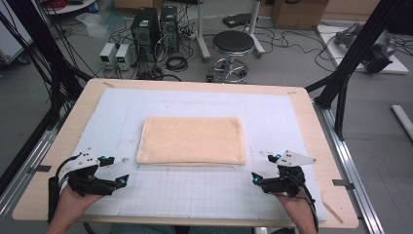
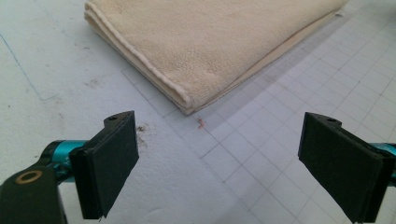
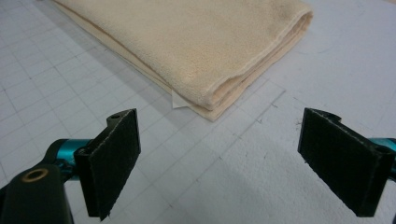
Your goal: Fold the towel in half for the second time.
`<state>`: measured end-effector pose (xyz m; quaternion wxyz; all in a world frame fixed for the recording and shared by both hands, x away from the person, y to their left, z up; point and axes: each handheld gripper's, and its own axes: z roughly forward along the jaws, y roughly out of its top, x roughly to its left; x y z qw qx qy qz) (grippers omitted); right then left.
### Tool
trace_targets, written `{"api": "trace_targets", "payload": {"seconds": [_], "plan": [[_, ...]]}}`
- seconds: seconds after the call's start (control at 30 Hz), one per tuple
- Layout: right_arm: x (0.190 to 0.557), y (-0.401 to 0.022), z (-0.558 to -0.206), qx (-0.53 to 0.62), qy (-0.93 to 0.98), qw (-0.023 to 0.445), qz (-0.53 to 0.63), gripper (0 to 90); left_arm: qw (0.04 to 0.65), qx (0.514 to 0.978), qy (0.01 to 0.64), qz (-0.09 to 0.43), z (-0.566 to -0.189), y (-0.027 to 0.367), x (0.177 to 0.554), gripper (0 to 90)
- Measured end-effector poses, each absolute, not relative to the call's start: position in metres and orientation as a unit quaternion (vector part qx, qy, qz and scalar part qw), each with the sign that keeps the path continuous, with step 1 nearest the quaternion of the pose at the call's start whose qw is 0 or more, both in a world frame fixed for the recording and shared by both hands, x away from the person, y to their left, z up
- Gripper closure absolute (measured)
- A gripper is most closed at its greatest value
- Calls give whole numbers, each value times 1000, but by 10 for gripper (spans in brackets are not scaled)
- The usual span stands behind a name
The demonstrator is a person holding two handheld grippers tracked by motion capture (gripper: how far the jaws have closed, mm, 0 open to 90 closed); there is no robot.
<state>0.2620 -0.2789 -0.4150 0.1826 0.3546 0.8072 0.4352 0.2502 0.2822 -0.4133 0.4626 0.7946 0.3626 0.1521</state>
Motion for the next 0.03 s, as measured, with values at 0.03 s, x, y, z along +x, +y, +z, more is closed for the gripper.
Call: {"api": "trace_targets", "payload": {"seconds": [0.03], "plan": [[262, -278, -415, 355, 807, 182, 434, 124, 464, 794, 363, 151, -413, 282, 250, 125]]}}
